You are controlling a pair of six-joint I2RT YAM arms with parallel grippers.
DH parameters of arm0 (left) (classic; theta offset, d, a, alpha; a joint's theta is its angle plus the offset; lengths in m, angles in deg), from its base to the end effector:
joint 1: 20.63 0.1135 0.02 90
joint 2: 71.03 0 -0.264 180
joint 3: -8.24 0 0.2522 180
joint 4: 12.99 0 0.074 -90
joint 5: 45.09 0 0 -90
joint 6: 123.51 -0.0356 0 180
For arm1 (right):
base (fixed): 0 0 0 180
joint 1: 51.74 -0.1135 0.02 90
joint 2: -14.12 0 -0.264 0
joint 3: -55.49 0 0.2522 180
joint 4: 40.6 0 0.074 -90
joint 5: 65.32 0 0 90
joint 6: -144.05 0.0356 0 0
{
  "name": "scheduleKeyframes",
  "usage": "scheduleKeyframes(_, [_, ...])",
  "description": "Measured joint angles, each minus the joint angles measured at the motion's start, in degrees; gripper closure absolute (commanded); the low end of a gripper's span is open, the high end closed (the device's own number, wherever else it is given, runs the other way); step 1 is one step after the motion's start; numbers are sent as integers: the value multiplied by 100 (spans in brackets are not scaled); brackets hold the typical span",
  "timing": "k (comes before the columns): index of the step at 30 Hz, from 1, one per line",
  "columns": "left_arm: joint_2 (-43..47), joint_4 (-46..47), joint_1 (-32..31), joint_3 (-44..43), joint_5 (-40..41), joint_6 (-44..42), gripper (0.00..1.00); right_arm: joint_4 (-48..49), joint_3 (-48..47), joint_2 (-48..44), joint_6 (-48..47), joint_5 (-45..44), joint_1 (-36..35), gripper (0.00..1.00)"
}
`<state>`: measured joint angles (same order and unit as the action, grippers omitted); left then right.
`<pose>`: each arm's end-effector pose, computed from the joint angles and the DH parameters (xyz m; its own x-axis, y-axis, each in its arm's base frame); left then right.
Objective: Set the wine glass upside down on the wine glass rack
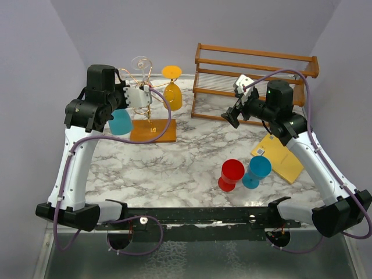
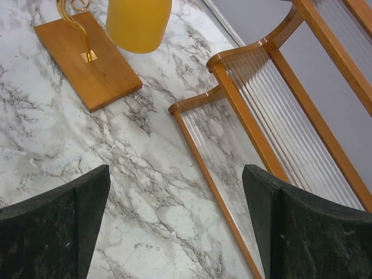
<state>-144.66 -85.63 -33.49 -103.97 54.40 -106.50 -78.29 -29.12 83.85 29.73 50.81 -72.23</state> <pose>0.2286 -0.0462 0.4630 -0.0771 0.9850 -0.1541 0.5474 0.1710 0.8192 0.2474 0.1092 0.3848 -0.0449 -0.4115 -0.9103 -0.7825 0.5810 -0.2240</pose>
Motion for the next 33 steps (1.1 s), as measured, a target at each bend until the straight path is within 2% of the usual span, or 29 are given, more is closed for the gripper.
scheduleKeyframes(33, [74, -479, -2, -354, -763, 323, 93, 0, 2, 63, -83, 2, 0, 5])
